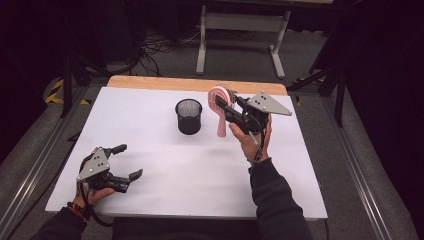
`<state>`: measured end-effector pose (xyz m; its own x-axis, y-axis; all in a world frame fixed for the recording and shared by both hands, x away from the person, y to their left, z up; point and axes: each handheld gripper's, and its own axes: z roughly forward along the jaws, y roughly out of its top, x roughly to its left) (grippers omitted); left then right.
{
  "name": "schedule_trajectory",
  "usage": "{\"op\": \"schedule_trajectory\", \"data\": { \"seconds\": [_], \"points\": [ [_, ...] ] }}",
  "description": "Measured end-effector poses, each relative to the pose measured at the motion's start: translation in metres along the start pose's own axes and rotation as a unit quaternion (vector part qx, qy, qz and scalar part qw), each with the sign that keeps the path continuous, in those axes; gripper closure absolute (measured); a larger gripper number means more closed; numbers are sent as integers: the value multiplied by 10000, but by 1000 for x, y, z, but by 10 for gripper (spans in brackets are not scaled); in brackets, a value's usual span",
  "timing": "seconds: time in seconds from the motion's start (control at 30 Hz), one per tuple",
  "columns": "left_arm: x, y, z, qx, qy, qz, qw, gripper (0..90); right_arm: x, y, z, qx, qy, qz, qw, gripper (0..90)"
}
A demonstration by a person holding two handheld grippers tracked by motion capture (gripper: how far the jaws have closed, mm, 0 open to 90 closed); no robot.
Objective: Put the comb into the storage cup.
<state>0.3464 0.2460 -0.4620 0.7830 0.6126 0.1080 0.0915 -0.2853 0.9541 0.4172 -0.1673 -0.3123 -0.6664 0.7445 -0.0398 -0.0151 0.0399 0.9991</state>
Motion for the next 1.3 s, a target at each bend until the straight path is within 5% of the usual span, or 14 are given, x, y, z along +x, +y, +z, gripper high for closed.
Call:
{"op": "schedule_trajectory", "data": {
  "seconds": [0.27,0.9,1.03,1.3],
  "points": [
    [-2,0,1,41,150,22,9999,31,-3,9,11,-3,-63,-51,10000,631],
    [-4,-1,5,142,76,42,9999,35,-3,28,46,-43,-59,-35,10000,631],
    [-4,-2,4,106,74,38,9999,42,-4,31,52,43,-60,-298,9995,631],
    [-3,-2,3,121,87,4,9999,57,-4,36,62,-27,-47,-264,9996,631]
  ]
}}
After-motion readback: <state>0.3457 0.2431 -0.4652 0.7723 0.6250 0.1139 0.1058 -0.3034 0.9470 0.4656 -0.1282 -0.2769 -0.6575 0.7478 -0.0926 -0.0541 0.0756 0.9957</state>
